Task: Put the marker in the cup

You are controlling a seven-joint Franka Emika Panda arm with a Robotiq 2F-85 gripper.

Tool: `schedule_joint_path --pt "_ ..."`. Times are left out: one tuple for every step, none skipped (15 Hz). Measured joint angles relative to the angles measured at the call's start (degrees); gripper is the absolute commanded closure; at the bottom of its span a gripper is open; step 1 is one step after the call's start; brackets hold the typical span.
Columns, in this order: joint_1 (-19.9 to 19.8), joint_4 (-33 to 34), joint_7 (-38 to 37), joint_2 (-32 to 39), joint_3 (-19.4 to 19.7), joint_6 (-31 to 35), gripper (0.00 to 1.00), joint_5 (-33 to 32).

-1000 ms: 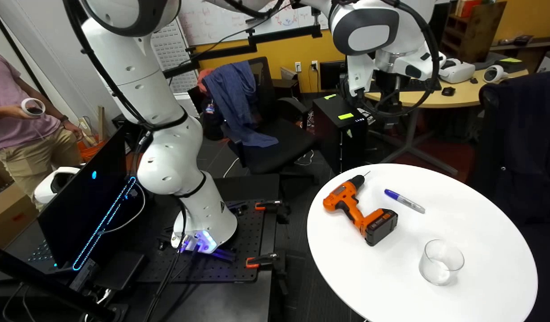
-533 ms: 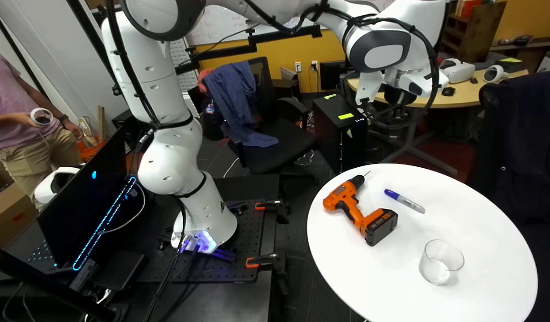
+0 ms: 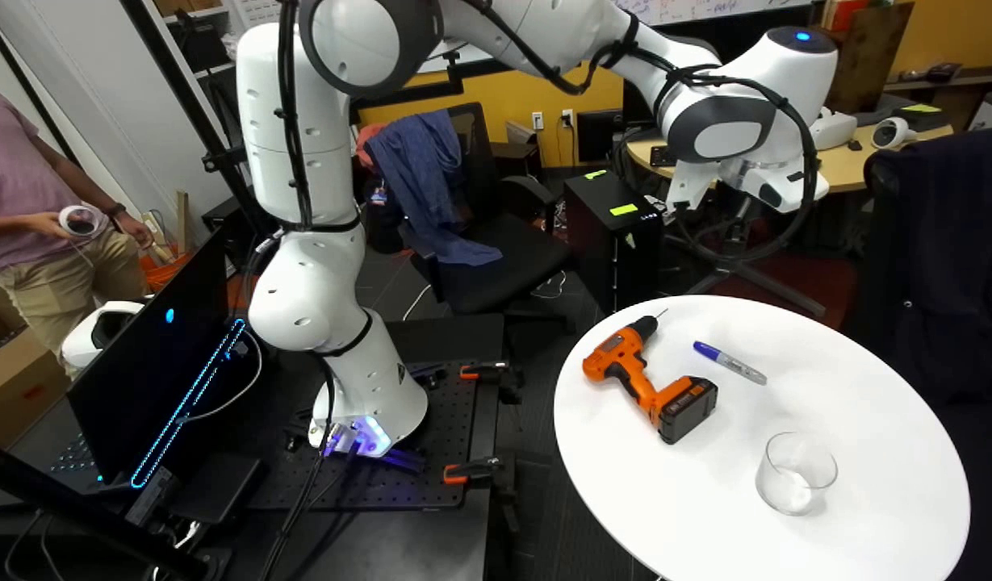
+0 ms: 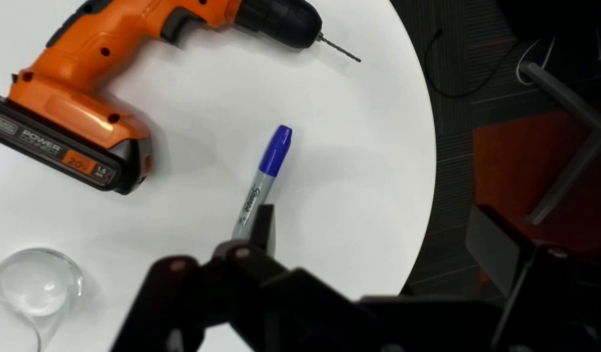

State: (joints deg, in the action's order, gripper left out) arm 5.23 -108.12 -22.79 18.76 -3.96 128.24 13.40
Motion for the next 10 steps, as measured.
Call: schedule_joint_path --pt "-0.01 0.82 0.11 1.12 0.01 -0.01 0.00 0.01" --pt "-0.01 1.07 0.12 1.70 0.03 -0.01 0.00 0.01" --pt "-0.01 1.06 0.12 1.91 0.04 -0.01 0.00 0.01" --pt "-0.01 1.04 0.12 1.90 0.04 -0.01 0.00 0.01" --pt "-0.01 1.05 0.12 1.88 0.05 -0.01 0.00 0.01" --pt "-0.01 1.05 0.12 1.88 0.05 -0.01 0.00 0.01" --pt "-0.01 1.05 0.12 1.87 0.05 -0.01 0.00 0.01" --pt "-0.01 1.05 0.12 1.87 0.05 -0.01 0.00 0.01" --pt "-0.01 1.04 0.12 1.90 0.05 -0.01 0.00 0.01" --pt "-0.01 1.04 0.12 1.99 0.11 -0.01 0.00 0.01"
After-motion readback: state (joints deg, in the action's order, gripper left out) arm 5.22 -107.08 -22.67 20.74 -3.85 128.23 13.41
